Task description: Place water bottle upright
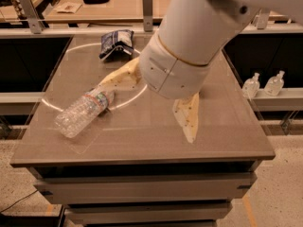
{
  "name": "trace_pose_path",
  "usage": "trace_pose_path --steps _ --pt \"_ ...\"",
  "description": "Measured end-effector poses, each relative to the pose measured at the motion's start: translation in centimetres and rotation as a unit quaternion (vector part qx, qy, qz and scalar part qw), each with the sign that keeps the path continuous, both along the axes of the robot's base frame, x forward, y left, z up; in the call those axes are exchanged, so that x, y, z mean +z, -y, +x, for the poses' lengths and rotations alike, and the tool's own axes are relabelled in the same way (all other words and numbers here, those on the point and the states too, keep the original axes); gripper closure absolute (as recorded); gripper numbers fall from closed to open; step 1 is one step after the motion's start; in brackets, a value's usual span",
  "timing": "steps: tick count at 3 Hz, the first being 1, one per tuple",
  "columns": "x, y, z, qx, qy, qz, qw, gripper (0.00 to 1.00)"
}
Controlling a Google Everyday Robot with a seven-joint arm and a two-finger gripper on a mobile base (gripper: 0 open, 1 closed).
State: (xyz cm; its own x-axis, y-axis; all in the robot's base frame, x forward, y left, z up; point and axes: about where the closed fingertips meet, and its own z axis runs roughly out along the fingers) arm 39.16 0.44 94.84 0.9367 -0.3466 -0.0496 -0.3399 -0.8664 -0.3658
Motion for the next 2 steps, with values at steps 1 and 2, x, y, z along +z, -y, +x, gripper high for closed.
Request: trace_pose_path --steps 1,2 --pt "-2.5 -1.7 2.6 -0.021 -0.011 0.033 0.9992 0.0" --pt "-4.1 -4.0 5.7 -0.035 -0.005 0.06 0.9976 0.0"
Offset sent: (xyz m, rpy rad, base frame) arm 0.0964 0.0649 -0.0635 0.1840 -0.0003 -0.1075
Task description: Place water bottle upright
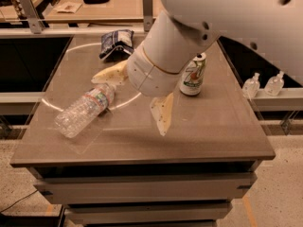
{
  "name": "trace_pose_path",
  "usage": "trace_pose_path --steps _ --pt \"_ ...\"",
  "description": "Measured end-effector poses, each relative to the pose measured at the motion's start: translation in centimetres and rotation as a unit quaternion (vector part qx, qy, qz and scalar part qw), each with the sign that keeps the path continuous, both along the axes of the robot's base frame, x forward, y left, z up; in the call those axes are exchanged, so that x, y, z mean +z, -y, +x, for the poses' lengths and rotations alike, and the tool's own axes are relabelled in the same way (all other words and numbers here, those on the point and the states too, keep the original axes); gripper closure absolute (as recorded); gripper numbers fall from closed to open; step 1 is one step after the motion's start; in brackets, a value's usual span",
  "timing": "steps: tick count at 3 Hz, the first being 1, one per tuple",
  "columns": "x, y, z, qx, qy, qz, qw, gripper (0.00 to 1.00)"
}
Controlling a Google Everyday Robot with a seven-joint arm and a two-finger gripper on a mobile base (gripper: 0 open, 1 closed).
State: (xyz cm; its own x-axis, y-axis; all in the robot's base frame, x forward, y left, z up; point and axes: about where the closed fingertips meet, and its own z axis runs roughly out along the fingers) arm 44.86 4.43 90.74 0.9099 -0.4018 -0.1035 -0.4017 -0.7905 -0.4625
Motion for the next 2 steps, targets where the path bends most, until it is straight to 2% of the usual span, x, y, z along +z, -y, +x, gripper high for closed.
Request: trace_pose_path --steps 1,2 --pt "-0.9 -2.9 1.6 0.012 0.016 -0.014 0.9997 0.0" --pt "-1.7 -5.7 2.5 0.028 0.037 -0.061 0.9971 0.0"
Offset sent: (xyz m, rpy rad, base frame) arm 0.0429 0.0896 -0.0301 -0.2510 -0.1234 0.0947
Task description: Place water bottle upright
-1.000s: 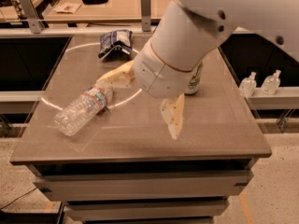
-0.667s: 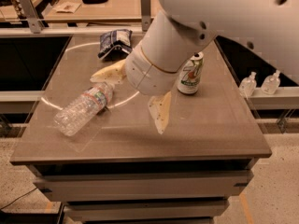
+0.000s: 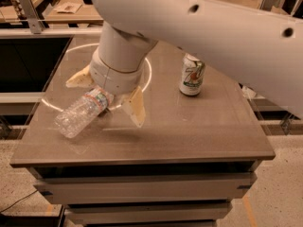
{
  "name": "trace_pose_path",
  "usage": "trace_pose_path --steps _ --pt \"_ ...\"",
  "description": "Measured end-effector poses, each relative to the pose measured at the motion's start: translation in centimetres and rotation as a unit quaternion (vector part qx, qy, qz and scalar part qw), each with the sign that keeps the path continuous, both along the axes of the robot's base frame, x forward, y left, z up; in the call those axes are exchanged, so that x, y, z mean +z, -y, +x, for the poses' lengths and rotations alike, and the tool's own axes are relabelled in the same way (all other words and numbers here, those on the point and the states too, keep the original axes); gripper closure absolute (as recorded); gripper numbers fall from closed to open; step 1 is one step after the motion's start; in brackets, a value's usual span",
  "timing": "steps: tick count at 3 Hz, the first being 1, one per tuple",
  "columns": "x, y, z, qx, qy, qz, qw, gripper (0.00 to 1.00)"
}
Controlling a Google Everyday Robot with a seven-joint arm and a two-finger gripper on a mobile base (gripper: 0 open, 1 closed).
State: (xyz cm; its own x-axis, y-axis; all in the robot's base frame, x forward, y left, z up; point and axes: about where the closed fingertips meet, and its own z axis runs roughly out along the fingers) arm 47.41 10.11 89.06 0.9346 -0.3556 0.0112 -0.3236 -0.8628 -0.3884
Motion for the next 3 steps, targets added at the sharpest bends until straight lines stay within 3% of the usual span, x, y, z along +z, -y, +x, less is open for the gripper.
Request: trace_pose_path --steps 3 --pt "-2.8 -5.0 3.4 0.016 0.004 -0.082 0.9965 0.0"
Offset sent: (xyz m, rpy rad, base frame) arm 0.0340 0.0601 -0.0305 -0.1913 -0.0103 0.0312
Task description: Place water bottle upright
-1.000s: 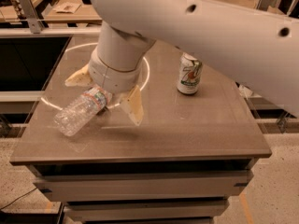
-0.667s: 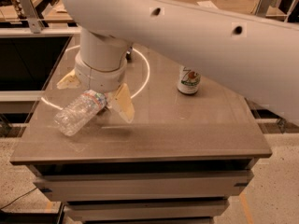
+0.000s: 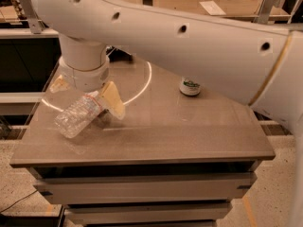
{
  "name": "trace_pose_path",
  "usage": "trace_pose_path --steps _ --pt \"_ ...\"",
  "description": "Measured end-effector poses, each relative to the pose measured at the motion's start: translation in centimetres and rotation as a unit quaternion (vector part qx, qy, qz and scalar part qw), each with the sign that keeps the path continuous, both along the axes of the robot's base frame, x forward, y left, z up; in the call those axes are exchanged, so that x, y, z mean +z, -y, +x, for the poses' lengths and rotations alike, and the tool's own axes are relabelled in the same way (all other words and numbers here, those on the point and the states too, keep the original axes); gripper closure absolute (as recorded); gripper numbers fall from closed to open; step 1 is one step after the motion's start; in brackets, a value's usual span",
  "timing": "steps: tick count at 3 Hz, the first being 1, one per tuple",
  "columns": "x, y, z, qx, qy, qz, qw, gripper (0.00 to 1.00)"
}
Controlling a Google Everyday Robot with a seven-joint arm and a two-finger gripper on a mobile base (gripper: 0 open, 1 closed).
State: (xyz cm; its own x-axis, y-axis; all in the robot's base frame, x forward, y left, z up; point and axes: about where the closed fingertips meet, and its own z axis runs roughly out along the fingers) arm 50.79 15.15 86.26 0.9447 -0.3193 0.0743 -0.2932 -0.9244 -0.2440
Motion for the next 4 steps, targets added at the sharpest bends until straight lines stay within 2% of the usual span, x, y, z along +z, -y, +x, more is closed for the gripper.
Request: trace_pose_path --steps 1,2,4 --pt "-1.8 -0.8 0.9 0.002 -0.01 -0.029 0.9995 0.19" --pt "-3.6 -0.6 1.4 0.0 -0.019 -0.058 0.9981 0.42" --pt "-3.0 -0.6 1.4 0.0 -0.019 -0.06 0.998 0.88"
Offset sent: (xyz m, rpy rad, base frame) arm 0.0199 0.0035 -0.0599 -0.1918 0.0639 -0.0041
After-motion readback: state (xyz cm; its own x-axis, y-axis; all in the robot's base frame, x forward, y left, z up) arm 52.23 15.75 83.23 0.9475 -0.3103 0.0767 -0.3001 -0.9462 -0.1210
